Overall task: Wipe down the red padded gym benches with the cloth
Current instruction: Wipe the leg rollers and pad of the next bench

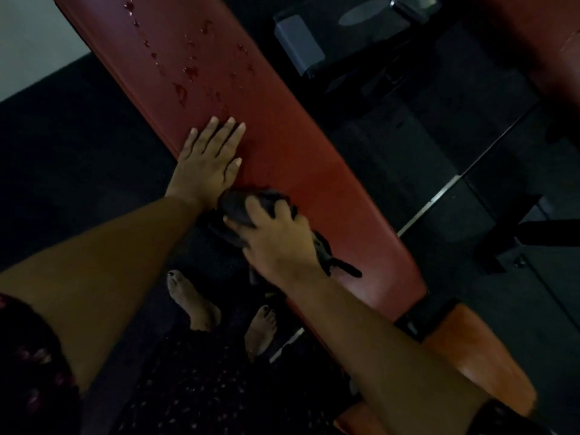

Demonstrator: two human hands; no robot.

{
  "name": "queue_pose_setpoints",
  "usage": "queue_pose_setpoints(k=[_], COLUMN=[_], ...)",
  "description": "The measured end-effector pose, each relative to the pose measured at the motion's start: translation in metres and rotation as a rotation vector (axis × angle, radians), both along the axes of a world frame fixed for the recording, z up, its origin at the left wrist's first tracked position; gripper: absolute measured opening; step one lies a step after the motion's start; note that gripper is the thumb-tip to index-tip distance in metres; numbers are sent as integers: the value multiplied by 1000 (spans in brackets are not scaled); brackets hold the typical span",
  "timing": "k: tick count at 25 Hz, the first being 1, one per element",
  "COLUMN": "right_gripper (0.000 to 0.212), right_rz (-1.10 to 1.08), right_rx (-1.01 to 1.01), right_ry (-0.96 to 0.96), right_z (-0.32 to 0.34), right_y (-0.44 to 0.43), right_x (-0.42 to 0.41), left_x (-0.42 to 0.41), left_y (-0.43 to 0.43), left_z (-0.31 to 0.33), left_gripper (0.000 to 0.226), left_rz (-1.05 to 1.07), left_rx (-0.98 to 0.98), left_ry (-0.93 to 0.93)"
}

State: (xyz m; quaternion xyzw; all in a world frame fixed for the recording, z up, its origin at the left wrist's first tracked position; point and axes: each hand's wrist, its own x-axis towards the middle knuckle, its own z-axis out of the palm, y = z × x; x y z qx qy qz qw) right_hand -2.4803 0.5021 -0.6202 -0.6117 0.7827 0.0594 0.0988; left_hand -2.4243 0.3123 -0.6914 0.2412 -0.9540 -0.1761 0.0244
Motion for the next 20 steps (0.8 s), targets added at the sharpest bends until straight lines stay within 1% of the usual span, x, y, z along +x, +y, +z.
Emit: queue_pose_setpoints(k=[1, 3, 6, 7, 8, 9, 10, 12, 14, 16, 18, 20], right_gripper=[50, 52, 51, 51, 49, 49, 49, 53, 57, 60, 52, 45], right_rz=[-70, -301, -636, -742, -826, -858, -832, -684, -465, -246, -103, -68], right_rx=[14, 29, 57, 82, 112, 128, 117, 61, 43, 7, 61, 57], right_ry=[-29, -47, -29, -56, -99, -119, -89, -8, 15, 13, -8, -21], right_z=[3, 8, 7, 6, 6, 7, 6, 11, 11, 8, 3, -1], right_y=[-13, -25, -12, -7, -8, -13, -19, -37, -47, -45, -40, -58], right_x=[-16, -53, -116, -135, -148, -155, -155, -132, -82, -15, 35, 49], left_x=[2, 10, 18, 18, 16, 13, 8, -5, -14, -18, -19, -20], left_y=[-2, -7, -25, -33, -40, -45, -49, -59, -69, -84, -103, -120], left_z=[2, 5, 10, 9, 9, 9, 9, 9, 10, 11, 12, 13], left_gripper=[65, 66, 62, 61, 61, 60, 59, 57, 55, 55, 55, 55], left_rz=[9, 53, 28, 11, -1, -9, -28, -85, -98, -65, -32, 14], left_rx=[44, 89, -18, -54, -81, -99, -106, -96, -86, -92, -103, -113], left_ry=[-14, -20, -46, -61, -70, -71, -63, -36, 7, 31, 32, 22])
